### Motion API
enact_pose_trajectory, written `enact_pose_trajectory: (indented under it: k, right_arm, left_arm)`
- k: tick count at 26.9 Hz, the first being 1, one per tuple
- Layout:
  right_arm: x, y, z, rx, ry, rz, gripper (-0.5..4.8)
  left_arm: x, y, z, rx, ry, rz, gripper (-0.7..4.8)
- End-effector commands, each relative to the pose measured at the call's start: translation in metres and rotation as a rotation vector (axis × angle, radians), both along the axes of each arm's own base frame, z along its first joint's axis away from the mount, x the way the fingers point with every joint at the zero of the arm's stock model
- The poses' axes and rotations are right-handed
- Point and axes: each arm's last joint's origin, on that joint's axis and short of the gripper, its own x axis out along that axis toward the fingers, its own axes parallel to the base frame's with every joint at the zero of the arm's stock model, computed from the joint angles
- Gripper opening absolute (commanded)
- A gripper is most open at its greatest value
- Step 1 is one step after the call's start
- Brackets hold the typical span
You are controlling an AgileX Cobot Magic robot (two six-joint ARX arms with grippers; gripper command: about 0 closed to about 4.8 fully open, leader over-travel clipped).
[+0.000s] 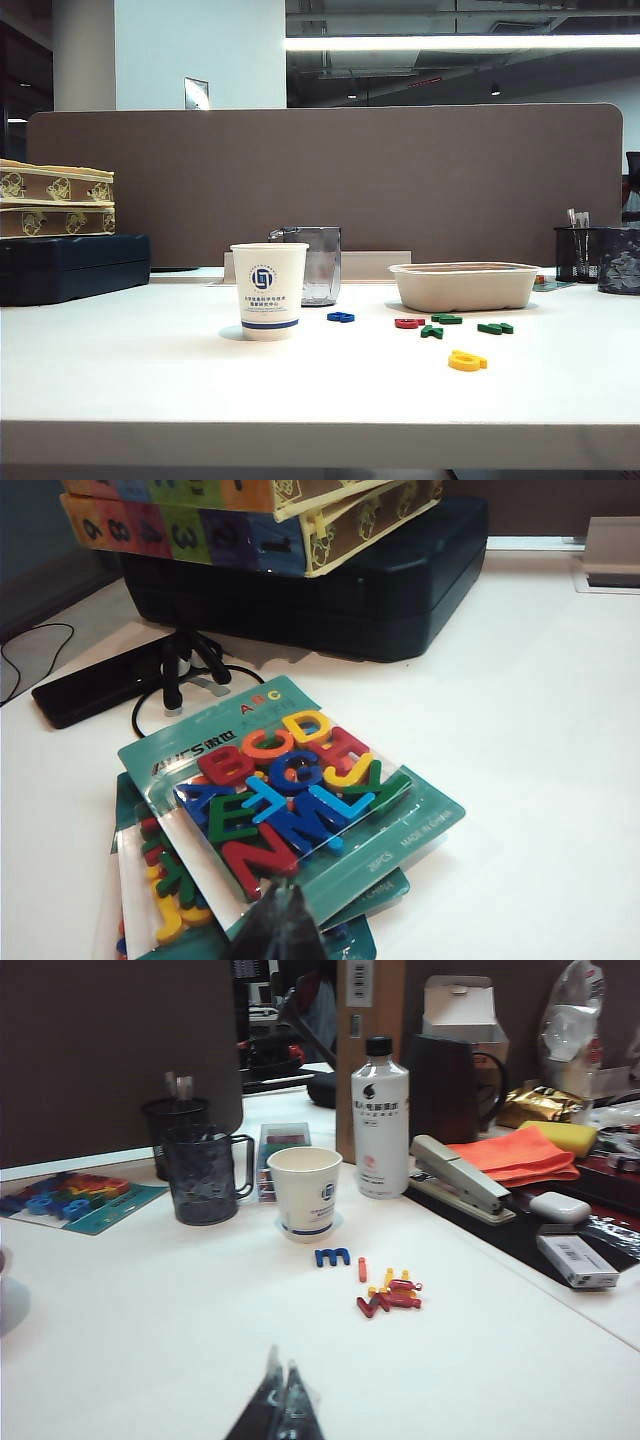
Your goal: Pick up the letter "c" and put it in the paper cup.
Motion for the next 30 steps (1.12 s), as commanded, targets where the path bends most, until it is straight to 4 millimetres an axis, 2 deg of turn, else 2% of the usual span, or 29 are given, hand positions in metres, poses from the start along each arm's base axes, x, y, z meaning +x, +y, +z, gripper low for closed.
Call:
enact_pose_trajectory:
  k: [1, 11, 30]
  right_arm:
    - [-0.0004, -0.0014, 0.0000, 0.004, -0.015, -0.015, 0.00]
    - [-0.0002, -0.0053, 0.0005, 0.003, -0.020, -0.042, 0.00]
    - [0.0043, -0.0002, 0.0014, -0.032, -0.028, 0.346, 0.00]
  left_arm:
    - [-0.0003, 0.0002, -0.0003, -0.005, 0.008, 0.003, -0.05]
    - [-0.0003, 0.0002, -0.0003, -0.005, 0.008, 0.004, -0.05]
    - [-0.0003, 0.0002, -0.0004, -0.005, 0.008, 0.003, -0.05]
